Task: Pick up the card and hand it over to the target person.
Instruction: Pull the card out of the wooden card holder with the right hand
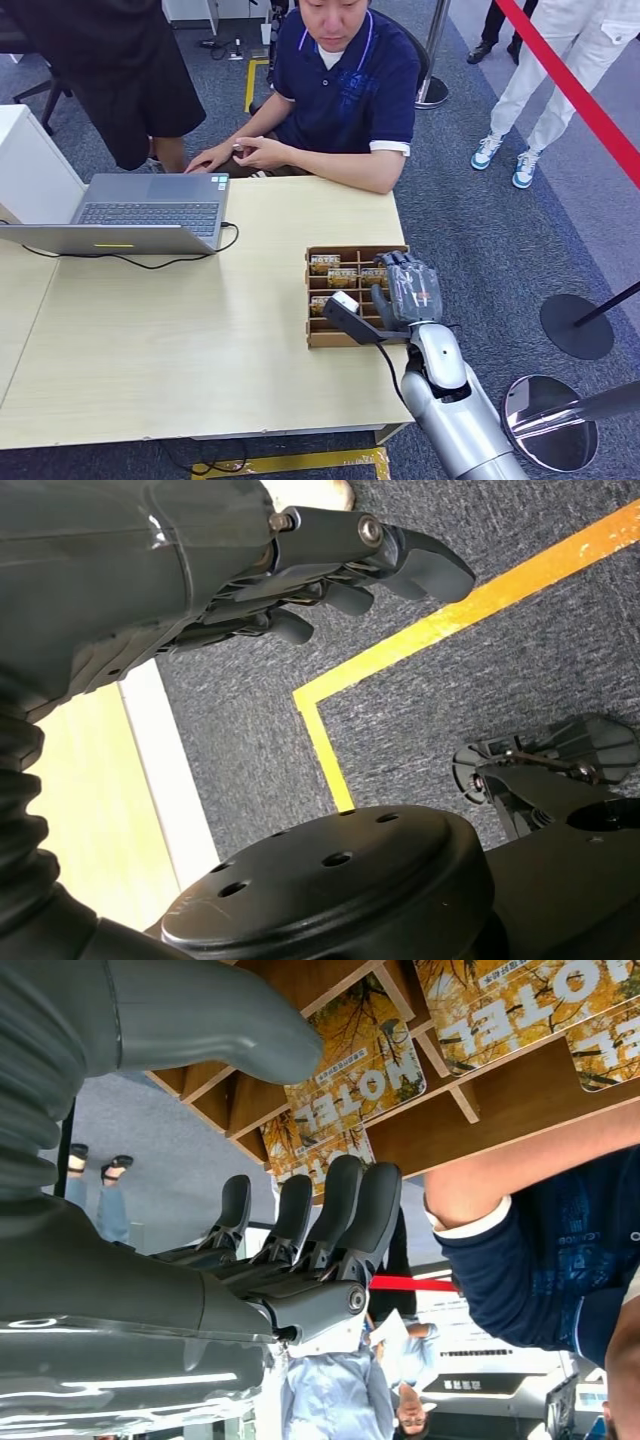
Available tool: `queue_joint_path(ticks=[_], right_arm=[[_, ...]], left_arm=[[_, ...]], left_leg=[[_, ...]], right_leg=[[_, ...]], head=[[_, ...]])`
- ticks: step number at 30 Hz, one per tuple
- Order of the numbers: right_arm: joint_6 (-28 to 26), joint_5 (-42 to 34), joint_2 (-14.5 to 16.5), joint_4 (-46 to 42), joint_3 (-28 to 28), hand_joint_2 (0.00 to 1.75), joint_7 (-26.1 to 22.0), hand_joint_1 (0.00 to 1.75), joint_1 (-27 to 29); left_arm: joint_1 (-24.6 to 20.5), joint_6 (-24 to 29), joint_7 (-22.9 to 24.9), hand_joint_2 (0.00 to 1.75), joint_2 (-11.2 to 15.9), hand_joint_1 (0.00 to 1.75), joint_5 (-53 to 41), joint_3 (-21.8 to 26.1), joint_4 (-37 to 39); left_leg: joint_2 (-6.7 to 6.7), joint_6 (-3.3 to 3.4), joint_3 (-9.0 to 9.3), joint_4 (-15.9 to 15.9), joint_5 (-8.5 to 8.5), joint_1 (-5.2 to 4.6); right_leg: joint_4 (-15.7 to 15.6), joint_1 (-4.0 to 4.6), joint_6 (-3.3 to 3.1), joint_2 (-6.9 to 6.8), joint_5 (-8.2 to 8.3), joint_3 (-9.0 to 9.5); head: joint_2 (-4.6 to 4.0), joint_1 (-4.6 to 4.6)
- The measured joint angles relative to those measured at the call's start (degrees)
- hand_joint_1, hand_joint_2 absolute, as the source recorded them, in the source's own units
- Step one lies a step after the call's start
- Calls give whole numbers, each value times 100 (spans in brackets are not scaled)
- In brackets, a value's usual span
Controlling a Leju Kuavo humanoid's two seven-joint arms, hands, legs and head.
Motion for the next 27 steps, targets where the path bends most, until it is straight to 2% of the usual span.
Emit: queue_joint_path(ticks=[7, 22, 27], right_arm=[[76, -1, 38, 124, 24, 175, -14, 92, -51], [122, 0, 95, 257, 90, 175, -16, 86, -125], [134, -1, 83, 229, 97, 175, -16, 88, -127]], left_arm=[[-1, -13, 6, 175, 2, 0, -4, 10, -1], [6, -21, 10, 175, -5, 0, 40, 64, 0], [9, -23, 7, 175, -2, 0, 35, 67, -2]], left_leg=[[2, 0, 1, -1, 0, 0], [5, 0, -1, 1, -1, 0], [6, 0, -1, 0, 0, 0]], right_leg=[[0, 0, 0, 2, 0, 0], [2, 0, 0, 5, 0, -2], [1, 0, -1, 6, 1, -2]], head=[[0, 0], [0, 0], [0, 0]])
